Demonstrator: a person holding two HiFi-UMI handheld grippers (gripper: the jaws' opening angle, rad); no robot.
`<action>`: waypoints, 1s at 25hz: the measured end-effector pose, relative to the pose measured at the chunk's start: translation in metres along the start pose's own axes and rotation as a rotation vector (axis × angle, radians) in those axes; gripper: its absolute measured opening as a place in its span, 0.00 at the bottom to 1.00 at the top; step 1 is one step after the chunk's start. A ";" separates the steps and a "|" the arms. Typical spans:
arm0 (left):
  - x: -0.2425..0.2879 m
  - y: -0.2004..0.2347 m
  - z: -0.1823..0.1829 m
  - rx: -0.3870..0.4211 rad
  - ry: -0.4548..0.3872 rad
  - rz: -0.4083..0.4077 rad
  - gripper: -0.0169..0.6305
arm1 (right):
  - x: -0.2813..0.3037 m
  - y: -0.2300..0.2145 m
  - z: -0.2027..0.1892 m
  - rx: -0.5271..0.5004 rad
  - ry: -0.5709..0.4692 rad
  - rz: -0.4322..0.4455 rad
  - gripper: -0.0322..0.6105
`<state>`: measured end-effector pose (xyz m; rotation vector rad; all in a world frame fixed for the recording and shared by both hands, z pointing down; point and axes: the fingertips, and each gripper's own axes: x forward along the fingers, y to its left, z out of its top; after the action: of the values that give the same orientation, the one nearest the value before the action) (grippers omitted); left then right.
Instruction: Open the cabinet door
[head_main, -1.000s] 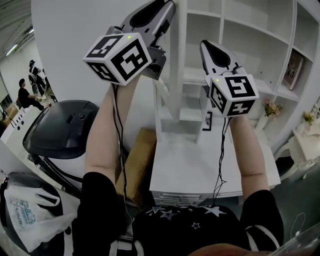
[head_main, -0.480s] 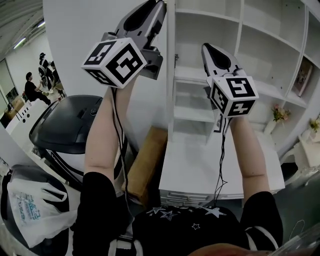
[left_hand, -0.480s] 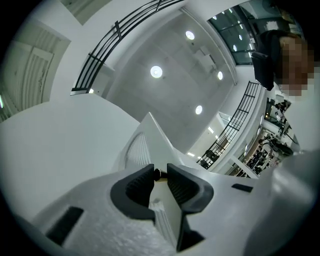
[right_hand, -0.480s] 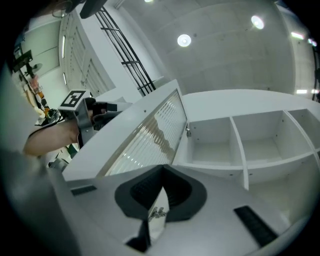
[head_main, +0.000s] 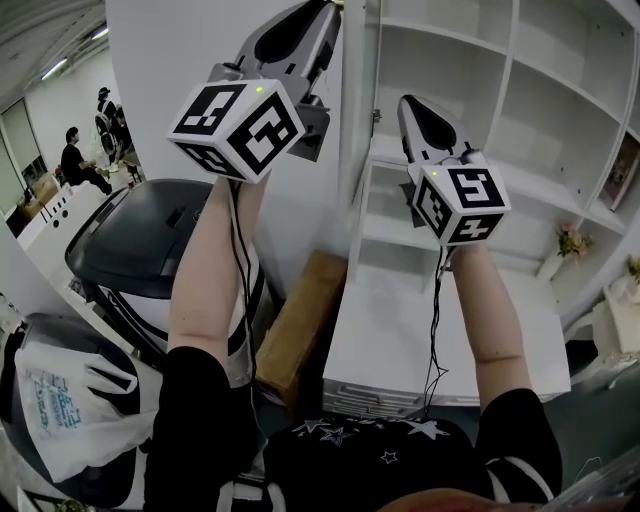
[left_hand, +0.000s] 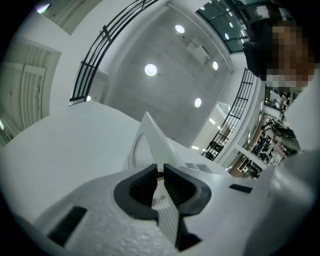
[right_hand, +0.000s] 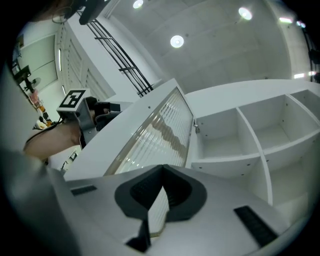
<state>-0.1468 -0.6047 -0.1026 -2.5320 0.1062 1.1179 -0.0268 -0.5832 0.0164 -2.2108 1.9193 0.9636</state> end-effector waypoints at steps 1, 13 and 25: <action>-0.001 0.000 -0.001 0.010 0.000 0.007 0.09 | -0.001 0.001 0.000 -0.004 -0.001 0.003 0.06; -0.065 0.012 -0.015 0.153 0.141 0.289 0.04 | -0.024 0.012 -0.004 0.071 -0.038 0.127 0.06; -0.154 -0.069 -0.038 0.366 0.363 0.504 0.04 | -0.111 0.016 -0.016 0.146 -0.079 0.321 0.06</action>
<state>-0.2103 -0.5671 0.0536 -2.3906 0.9932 0.6895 -0.0382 -0.4969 0.0891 -1.7950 2.2704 0.8951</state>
